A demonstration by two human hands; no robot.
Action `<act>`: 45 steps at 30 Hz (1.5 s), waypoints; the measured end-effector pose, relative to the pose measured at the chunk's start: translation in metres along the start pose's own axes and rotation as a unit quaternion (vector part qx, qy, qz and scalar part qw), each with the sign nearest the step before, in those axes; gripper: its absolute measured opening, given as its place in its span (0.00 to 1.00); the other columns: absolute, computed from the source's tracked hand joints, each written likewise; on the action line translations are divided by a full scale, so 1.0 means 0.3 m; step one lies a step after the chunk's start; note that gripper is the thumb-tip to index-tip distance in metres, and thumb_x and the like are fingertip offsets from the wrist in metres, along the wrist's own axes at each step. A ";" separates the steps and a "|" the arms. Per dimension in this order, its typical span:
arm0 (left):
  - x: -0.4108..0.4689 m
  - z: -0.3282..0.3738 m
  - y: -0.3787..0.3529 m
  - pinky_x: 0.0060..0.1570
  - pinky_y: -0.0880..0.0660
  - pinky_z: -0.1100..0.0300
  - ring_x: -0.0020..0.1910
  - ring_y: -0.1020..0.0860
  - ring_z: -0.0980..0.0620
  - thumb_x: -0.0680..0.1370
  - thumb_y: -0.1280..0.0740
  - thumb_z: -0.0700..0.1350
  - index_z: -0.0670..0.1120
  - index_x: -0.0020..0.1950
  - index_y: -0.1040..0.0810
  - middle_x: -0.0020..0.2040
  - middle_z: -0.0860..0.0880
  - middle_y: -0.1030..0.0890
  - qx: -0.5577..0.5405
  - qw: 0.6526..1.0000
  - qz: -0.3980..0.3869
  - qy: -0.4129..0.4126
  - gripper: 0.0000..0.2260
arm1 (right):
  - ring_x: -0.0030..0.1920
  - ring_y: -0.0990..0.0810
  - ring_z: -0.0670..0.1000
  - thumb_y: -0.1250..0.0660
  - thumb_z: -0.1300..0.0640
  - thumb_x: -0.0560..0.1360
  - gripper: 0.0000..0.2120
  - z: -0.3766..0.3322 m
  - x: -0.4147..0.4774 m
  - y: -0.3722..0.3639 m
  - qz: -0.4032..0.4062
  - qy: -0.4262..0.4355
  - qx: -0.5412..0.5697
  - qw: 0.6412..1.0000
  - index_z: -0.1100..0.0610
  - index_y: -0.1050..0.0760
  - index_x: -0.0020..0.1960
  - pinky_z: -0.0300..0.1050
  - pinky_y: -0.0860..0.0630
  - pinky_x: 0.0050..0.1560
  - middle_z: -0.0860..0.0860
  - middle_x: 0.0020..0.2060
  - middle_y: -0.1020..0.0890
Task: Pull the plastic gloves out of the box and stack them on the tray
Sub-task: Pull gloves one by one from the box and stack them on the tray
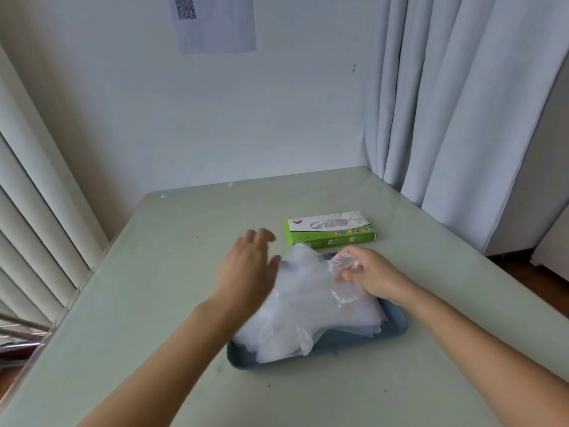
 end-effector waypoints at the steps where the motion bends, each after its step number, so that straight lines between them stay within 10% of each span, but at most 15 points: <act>1: -0.020 0.044 -0.021 0.56 0.34 0.61 0.60 0.27 0.49 0.81 0.40 0.49 0.48 0.66 0.29 0.60 0.49 0.25 -0.032 0.999 -0.014 -0.035 0.14 | 0.34 0.25 0.52 0.36 0.66 0.76 0.09 0.002 -0.004 0.001 0.013 -0.003 0.000 1.000 0.55 0.25 0.52 0.35 0.30 0.27 0.42 0.33 0.18; 13: -0.118 0.173 -0.262 0.73 0.57 0.61 0.77 0.49 0.51 0.83 0.46 0.48 0.43 0.78 0.49 0.79 0.47 0.48 0.070 0.941 -0.284 -0.173 0.26 | 0.28 0.24 0.47 0.38 0.67 0.77 0.08 0.027 -0.036 -0.008 0.057 -0.077 0.032 0.995 0.57 0.28 0.53 0.36 0.28 0.24 0.50 0.37 0.20; 19: -0.114 0.118 -0.237 0.73 0.53 0.58 0.77 0.48 0.53 0.82 0.46 0.44 0.46 0.78 0.47 0.79 0.50 0.48 0.067 0.928 -0.327 -0.163 0.25 | 0.61 0.27 0.59 0.35 0.68 0.74 0.16 -0.052 -0.064 0.021 0.164 0.141 -0.277 0.936 0.61 0.27 0.61 0.40 0.36 0.58 0.56 0.59 0.26; 22: -0.121 0.121 -0.202 0.73 0.52 0.57 0.76 0.47 0.54 0.81 0.45 0.42 0.48 0.78 0.46 0.79 0.52 0.48 0.037 0.925 -0.346 -0.153 0.25 | 0.71 0.34 0.56 0.40 0.66 0.78 0.18 -0.096 -0.093 -0.087 0.017 0.255 -0.248 0.934 0.60 0.29 0.67 0.36 0.43 0.67 0.56 0.70 0.31; 26: -0.102 0.054 -0.176 0.61 0.36 0.64 0.62 0.29 0.53 0.76 0.41 0.43 0.54 0.66 0.29 0.64 0.55 0.27 0.098 0.935 -0.337 -0.048 0.18 | 0.76 0.64 0.49 0.52 0.43 0.82 0.26 0.025 -0.103 -0.155 -0.209 0.107 -0.348 0.908 0.43 0.58 0.78 0.48 0.63 0.75 0.45 0.77 0.61; 28: -0.095 -0.024 -0.116 0.55 0.33 0.64 0.49 0.28 0.53 0.76 0.40 0.43 0.53 0.54 0.26 0.48 0.56 0.27 0.196 0.924 -0.327 -0.022 0.10 | 0.75 0.68 0.49 0.54 0.38 0.80 0.28 0.041 -0.100 -0.140 -0.224 0.096 -0.354 0.903 0.38 0.62 0.76 0.51 0.66 0.74 0.43 0.76 0.64; 31: -0.072 -0.108 -0.028 0.68 0.41 0.60 0.62 0.27 0.51 0.77 0.44 0.35 0.46 0.64 0.26 0.59 0.50 0.23 0.279 0.921 -0.261 -0.066 0.18 | 0.75 0.69 0.48 0.55 0.36 0.79 0.28 0.047 -0.096 -0.138 -0.230 0.098 -0.362 0.898 0.36 0.63 0.75 0.52 0.67 0.74 0.43 0.75 0.66; 37: -0.111 0.093 -0.049 0.70 0.48 0.65 0.72 0.33 0.50 0.78 0.41 0.37 0.39 0.70 0.30 0.71 0.45 0.30 0.053 0.965 -0.094 -0.238 0.20 | 0.75 0.70 0.49 0.55 0.32 0.77 0.32 0.038 -0.101 -0.139 -0.236 0.093 -0.375 0.891 0.39 0.64 0.75 0.54 0.67 0.74 0.44 0.75 0.67; 41: -0.213 0.113 -0.222 0.72 0.62 0.63 0.77 0.59 0.55 0.84 0.53 0.54 0.47 0.79 0.57 0.79 0.51 0.57 0.036 0.937 -0.306 -0.162 0.26 | 0.75 0.69 0.50 0.54 0.29 0.73 0.37 0.026 -0.109 -0.135 -0.236 0.095 -0.385 0.887 0.39 0.64 0.76 0.55 0.65 0.75 0.45 0.75 0.67; 45: -0.221 0.024 -0.241 0.74 0.61 0.56 0.77 0.62 0.54 0.83 0.55 0.56 0.50 0.78 0.62 0.78 0.53 0.62 0.068 0.931 -0.346 -0.094 0.27 | 0.75 0.68 0.50 0.48 0.31 0.76 0.36 0.034 -0.108 -0.114 -0.247 0.101 -0.400 0.877 0.37 0.64 0.75 0.54 0.67 0.74 0.45 0.76 0.66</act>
Point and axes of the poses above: each hand's wrist, its own x-axis towards the middle knuckle, its own y-axis out of the back of the hand, z = x × y, the point moved 4 cm from there along x, towards the middle knuckle
